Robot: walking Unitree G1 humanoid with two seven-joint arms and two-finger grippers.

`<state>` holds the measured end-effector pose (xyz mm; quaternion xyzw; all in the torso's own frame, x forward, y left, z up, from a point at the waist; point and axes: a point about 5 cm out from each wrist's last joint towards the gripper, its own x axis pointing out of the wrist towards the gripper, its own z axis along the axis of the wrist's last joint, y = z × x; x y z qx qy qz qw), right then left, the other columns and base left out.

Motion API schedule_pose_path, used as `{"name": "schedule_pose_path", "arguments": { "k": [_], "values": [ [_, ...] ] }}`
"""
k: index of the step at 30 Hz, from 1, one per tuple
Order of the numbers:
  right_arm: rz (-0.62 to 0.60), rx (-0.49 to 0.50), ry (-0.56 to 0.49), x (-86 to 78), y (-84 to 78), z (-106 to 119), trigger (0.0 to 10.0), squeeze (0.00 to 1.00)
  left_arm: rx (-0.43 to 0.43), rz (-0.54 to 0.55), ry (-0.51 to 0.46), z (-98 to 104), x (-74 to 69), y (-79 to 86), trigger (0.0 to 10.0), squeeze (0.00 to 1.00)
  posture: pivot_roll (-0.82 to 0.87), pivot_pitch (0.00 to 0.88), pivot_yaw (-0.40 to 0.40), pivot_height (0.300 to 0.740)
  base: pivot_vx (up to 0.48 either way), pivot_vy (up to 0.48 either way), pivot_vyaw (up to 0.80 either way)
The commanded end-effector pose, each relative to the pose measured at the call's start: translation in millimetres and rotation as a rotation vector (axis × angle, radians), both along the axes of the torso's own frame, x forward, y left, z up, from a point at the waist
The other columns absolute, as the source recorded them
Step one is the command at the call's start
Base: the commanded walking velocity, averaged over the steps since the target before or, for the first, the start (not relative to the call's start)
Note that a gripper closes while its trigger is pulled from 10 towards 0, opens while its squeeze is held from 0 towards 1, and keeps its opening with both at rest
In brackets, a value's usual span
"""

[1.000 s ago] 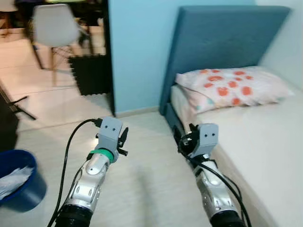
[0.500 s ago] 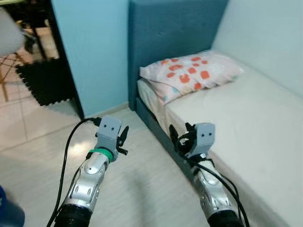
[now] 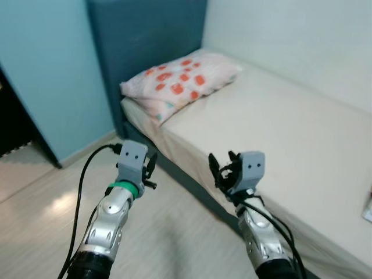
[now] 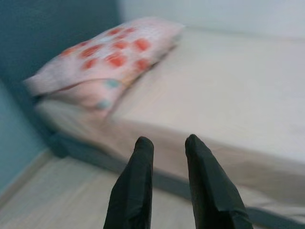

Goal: Clean up the room

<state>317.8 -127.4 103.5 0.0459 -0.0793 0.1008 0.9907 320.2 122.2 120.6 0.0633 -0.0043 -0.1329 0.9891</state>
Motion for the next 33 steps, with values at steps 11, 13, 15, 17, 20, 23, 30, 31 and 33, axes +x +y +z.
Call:
{"name": "schedule_pose_path", "arguments": {
  "k": [11,13,15,17,20,23,30,31,33],
  "values": [
    [0.004,0.014,0.009,-1.9,3.1,-2.1,10.0,0.00,0.013,0.000,0.033,-8.5,-3.6,2.9,10.0,0.00,0.02,0.006,0.019,0.740,0.000,0.000,-0.78],
    [0.004,0.014,0.009,-1.9,3.1,-2.1,10.0,0.00,0.013,0.000,0.033,-8.5,-3.6,2.9,10.0,0.00,0.02,0.006,0.019,0.740,0.000,0.000,-0.78],
    [0.003,0.014,0.009,-1.9,3.2,-2.2,10.0,0.00,0.013,-0.001,0.034,-8.5,-3.6,2.7,10.0,0.00,0.02,0.006,0.020,0.740,0.000,0.000,-0.78],
    [0.003,0.012,0.011,-2.4,3.0,-3.1,10.0,0.00,0.016,-0.003,0.040,-10.4,-3.8,3.1,10.0,0.00,0.02,0.004,0.020,0.740,0.000,0.000,-0.78],
    [0.003,0.009,0.013,-2.7,2.6,-3.8,10.0,0.00,0.020,0.000,0.047,-13.1,-4.2,4.1,10.0,0.00,0.02,0.002,0.020,0.740,0.000,0.000,-0.78],
    [0.003,0.007,0.014,-2.7,2.2,-4.0,10.0,0.00,0.023,0.002,0.053,-15.0,-4.4,5.0,10.0,0.00,0.02,0.000,0.019,0.740,0.000,0.000,-0.78],
    [0.007,0.004,0.011,-2.4,2.2,-3.2,10.0,0.00,0.023,0.005,0.055,-15.9,-3.9,5.1,10.0,0.00,0.02,0.000,0.017,0.740,0.000,0.000,-0.78],
    [0.007,0.004,0.011,-2.4,2.2,-3.2,10.0,0.00,0.023,0.005,0.055,-15.9,-3.9,5.1,10.0,0.00,0.02,0.000,0.017,0.740,0.000,0.000,-0.78],
    [0.008,0.003,0.011,-2.3,2.3,-3.1,10.0,0.00,0.022,0.004,0.055,-15.7,-3.8,4.7,10.0,0.00,0.02,0.000,0.016,0.740,0.000,0.000,-0.78]
  ]
}}
